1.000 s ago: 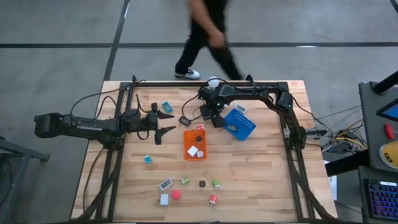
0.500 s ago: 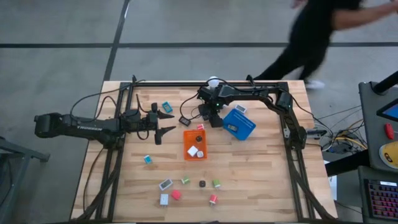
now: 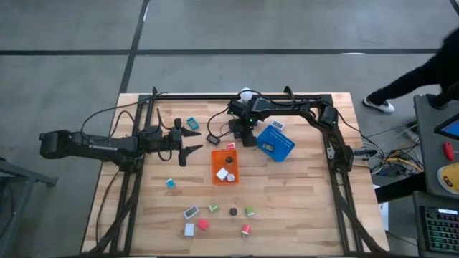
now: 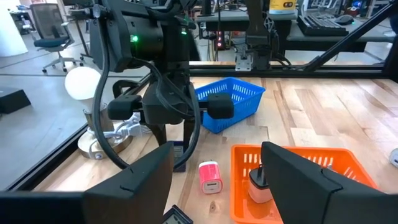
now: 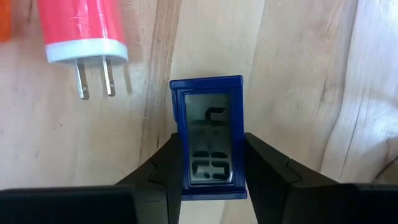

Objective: Pick & Place Office items
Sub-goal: Put the blue digital timer into the blue bin

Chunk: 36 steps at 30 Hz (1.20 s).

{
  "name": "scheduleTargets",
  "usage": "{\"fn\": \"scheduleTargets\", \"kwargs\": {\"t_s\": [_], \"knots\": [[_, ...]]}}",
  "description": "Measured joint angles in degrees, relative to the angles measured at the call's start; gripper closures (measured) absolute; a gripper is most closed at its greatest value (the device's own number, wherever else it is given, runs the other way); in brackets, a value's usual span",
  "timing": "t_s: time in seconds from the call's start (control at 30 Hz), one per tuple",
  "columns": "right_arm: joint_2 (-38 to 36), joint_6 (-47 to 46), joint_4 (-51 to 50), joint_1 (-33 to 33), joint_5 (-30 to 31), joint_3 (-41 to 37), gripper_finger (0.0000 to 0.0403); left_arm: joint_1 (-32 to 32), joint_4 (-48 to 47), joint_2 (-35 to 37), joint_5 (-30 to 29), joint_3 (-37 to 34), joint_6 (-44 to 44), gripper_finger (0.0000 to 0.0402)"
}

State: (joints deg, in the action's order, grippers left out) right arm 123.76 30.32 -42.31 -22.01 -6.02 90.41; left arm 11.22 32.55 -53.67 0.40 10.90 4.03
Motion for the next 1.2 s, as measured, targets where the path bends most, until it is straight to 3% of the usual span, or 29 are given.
{"fn": "scheduleTargets", "kwargs": {"t_s": [1.0,1.2], "knots": [[-6.5,-3.1,5.7,1.5,0.2,-0.2,0.0282,0.0,-1.3,0.3,-0.4,0.0,0.4,0.0154],[-9.0,-4.5,2.6,3.6,2.4,-0.1,0.0282,0.0,-1.7,0.3,-0.4,0.0,0.4,0.0154]]}}
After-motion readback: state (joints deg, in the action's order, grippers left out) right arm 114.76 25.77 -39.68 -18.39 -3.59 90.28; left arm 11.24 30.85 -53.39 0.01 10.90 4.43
